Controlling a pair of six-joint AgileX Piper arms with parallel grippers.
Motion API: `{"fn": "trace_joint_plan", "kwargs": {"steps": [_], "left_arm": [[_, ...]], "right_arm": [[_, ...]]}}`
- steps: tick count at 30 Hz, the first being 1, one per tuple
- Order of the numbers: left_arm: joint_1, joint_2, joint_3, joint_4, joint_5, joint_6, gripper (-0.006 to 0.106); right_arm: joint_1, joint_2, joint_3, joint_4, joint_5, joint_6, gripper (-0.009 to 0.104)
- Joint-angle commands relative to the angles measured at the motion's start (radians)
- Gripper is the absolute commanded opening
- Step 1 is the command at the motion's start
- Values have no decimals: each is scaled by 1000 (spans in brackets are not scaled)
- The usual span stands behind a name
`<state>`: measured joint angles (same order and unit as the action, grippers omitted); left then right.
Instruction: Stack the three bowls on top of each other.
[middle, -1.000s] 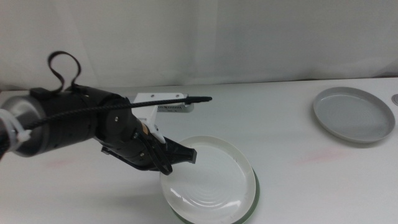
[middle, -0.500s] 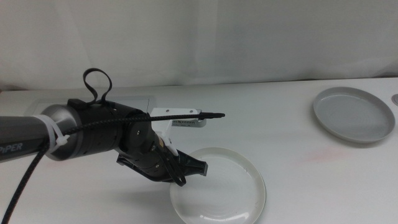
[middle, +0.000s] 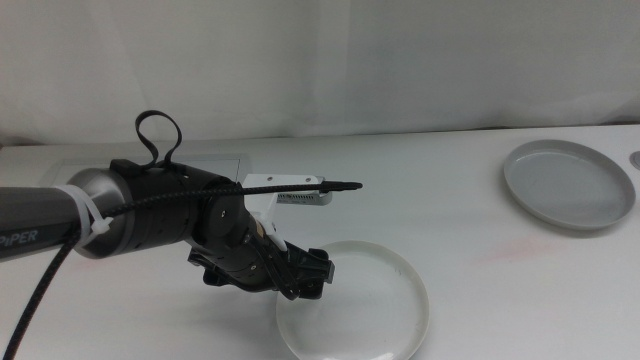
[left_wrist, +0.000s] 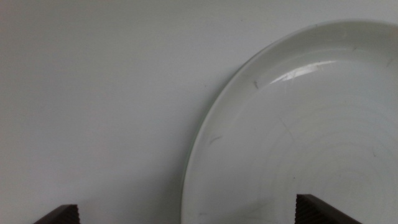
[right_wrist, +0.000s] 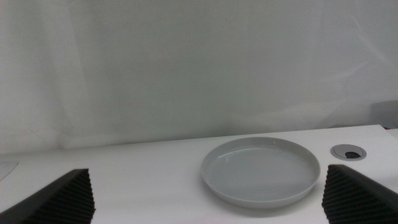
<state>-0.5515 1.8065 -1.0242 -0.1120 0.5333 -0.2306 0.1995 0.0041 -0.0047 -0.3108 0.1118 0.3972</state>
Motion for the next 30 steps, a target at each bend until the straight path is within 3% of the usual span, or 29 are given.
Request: {"fn": "trace_joint_plan", "kwargs": {"steps": [1,4,7,11,20,27,30], "left_arm": [[-6,-11,-1,3,-13,4,92],[-6,-43,-10,49,-22,5,92],[9,-79,-38,156,12,-8,92],[100,-159,-51,243,54,-82,92],[403,-443,-30,265,124,-14,81],[455,-872,248,299,-139,-37,65],[455,-1165,444,318,-242,20,55]], "right_arm": [[2,-23,41,-10,-14,-6,103],[2,-23,41,-10,-14,-6,103],[2,-23,41,-10,-14,-6,103],[2,-23,41,-10,-14,-6,103],[2,-23,41,-10,-14,-6,103],[2,-23,41,-10,-22,-6,103],[2,-23,41,-10,-22,-6,103]]}}
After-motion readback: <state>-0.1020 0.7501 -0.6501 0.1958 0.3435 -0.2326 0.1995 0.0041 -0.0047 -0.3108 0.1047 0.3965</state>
